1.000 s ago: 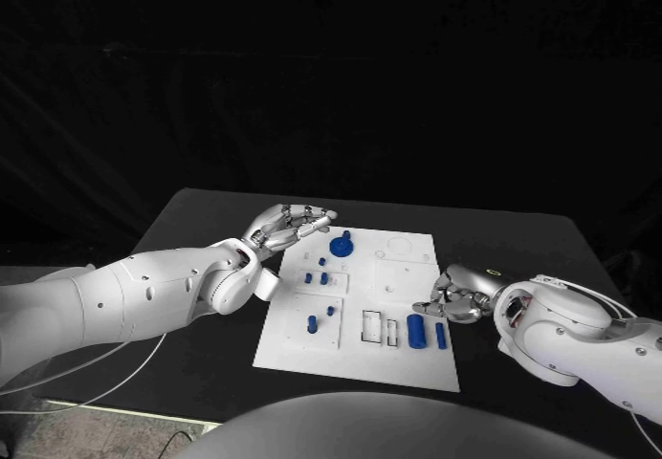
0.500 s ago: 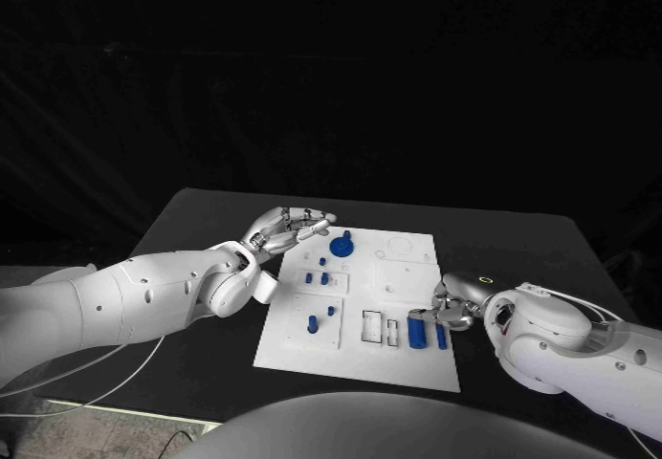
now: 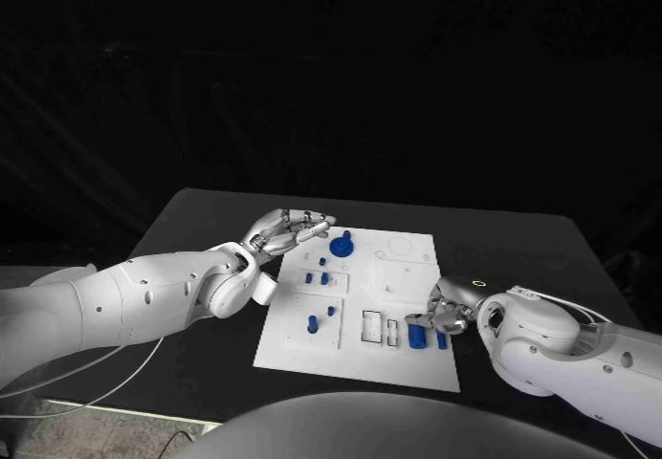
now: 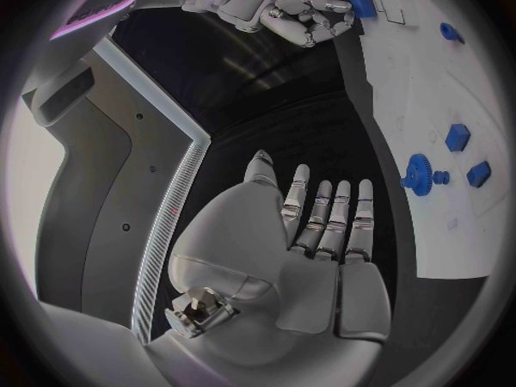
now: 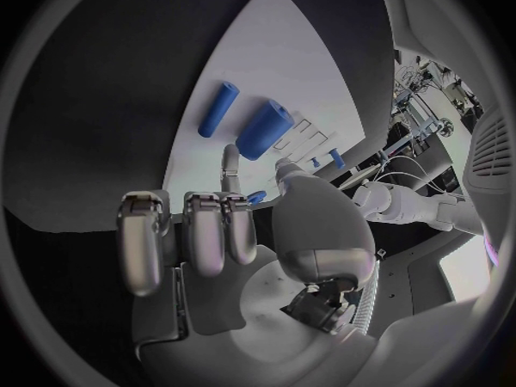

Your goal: Assemble the parts on the task board

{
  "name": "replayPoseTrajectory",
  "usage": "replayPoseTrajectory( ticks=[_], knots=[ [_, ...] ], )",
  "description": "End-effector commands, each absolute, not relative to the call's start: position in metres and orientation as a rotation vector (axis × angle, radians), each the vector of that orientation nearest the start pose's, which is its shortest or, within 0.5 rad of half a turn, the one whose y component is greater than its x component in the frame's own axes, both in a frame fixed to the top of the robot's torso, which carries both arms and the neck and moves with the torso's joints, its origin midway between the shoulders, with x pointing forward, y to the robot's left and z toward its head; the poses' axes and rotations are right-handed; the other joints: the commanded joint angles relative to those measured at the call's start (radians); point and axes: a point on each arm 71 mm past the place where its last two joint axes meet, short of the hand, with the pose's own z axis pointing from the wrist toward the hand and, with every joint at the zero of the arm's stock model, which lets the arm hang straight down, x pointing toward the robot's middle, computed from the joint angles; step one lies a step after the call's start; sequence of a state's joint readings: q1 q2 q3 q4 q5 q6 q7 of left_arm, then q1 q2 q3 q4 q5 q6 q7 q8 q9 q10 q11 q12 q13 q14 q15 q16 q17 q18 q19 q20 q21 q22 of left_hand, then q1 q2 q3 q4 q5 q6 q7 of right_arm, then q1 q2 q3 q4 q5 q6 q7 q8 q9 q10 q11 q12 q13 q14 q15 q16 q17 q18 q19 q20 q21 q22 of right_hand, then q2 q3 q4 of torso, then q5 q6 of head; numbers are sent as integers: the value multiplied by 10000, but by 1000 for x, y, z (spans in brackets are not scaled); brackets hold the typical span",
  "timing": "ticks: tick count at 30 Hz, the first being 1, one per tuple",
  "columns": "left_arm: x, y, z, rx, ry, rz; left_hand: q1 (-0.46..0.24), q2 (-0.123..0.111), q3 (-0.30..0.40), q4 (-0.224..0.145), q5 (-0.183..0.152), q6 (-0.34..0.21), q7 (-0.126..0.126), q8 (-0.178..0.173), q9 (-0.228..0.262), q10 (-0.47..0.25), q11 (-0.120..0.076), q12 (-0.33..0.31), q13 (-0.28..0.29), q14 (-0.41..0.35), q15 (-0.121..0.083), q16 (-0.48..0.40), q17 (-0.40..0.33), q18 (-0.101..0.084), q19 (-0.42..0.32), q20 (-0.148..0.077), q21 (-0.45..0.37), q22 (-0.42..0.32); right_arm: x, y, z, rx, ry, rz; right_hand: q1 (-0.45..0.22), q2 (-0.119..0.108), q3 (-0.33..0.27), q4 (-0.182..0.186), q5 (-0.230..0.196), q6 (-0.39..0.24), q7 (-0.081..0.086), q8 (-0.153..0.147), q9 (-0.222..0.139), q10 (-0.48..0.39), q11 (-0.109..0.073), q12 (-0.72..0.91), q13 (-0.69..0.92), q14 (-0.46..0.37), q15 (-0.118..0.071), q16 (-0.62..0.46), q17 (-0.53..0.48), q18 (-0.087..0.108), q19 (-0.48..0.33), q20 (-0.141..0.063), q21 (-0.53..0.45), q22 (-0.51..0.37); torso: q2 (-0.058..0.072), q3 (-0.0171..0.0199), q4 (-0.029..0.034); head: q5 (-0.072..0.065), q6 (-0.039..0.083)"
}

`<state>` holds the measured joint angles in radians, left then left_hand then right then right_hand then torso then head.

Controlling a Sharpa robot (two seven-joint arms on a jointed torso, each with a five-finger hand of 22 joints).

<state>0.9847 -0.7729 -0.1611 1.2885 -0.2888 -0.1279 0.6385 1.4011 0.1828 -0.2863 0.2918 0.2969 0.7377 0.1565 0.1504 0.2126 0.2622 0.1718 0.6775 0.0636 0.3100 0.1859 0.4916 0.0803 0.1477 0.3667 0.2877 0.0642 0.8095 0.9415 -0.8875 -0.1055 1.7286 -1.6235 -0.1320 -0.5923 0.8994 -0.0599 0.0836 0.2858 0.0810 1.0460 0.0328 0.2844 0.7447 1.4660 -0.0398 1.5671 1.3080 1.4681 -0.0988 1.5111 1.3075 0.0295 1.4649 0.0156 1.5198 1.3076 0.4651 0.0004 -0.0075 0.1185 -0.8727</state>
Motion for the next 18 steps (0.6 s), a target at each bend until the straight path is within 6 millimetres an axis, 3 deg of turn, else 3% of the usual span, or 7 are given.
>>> replayPoseTrajectory(
  ticks=[1, 4, 9, 13, 18],
  knots=[
    [446, 228, -318, -8379, 16284, -15665, -8, 92, 2, -6, 57, -41, 1, 68, -11, 2, 89, -43, -3, 80, -11, 70, -18, 111, 54, 41, 39, -22, 371, -187, -314, -1746, 21560, 2452, 113, -84, 84, -33, 24, 113, 8, -119, -74, 1048, 44, 37, 2628, 826, 52, -22, 1378, -183, 935, -11, 50, 2483, 4, 7, 1, 23, 1],
    [446, 229, -318, -8397, 16312, -15639, 1, 95, 2, -6, 63, -44, 5, 69, -13, 1, 93, -43, -3, 98, 6, 82, -23, 107, 73, 43, 44, -31, 370, -186, -315, -1763, 21612, 2437, 171, -112, 97, -46, 48, 145, 10, -181, -108, 1048, 47, 37, 2628, 829, 49, -12, 1387, -193, 947, -7, 92, 2496, -5, 0, -22, 25, 1],
    [446, 229, -319, -8419, 16370, -15617, 15, 97, -4, -5, 69, -49, 17, 74, -18, -3, 99, -45, -3, 139, 46, 109, -36, 95, 131, 49, 63, -51, 369, -186, -317, -1856, 21774, 2283, 194, -158, 97, -20, 41, 284, -9, -218, -120, 1048, 35, 37, 2628, 827, 44, -14, 1368, -196, 951, -7, 107, 2501, -9, 3, 17, -28, 1],
    [446, 229, -320, -8433, 16415, -15608, 30, 100, -8, -7, 76, -55, 19, 78, -22, -7, 103, -47, -3, 175, 88, 131, -49, 83, 195, 52, 83, -67, 369, -184, -318, -1919, 21849, 2242, 232, -173, 113, -17, 123, 417, -36, -231, -100, 1048, 14, 37, 2628, 828, 29, -6, 1371, -196, 953, -14, 109, 2501, -1, 3, -20, 19, 1],
    [446, 229, -320, -8453, 16489, -15616, 50, 109, -15, -6, 83, -61, 22, 85, -30, -11, 106, -50, -3, 227, 147, 163, -71, 66, 326, 51, 128, -91, 369, -182, -320, -1903, 21903, 2295, 252, -160, 131, -12, 197, 508, -58, -231, -63, 1048, -4, 37, 2628, 827, 16, -2, 1369, -198, 955, -22, 119, 2504, 2, -3, 4, -53, 1]
  ],
)
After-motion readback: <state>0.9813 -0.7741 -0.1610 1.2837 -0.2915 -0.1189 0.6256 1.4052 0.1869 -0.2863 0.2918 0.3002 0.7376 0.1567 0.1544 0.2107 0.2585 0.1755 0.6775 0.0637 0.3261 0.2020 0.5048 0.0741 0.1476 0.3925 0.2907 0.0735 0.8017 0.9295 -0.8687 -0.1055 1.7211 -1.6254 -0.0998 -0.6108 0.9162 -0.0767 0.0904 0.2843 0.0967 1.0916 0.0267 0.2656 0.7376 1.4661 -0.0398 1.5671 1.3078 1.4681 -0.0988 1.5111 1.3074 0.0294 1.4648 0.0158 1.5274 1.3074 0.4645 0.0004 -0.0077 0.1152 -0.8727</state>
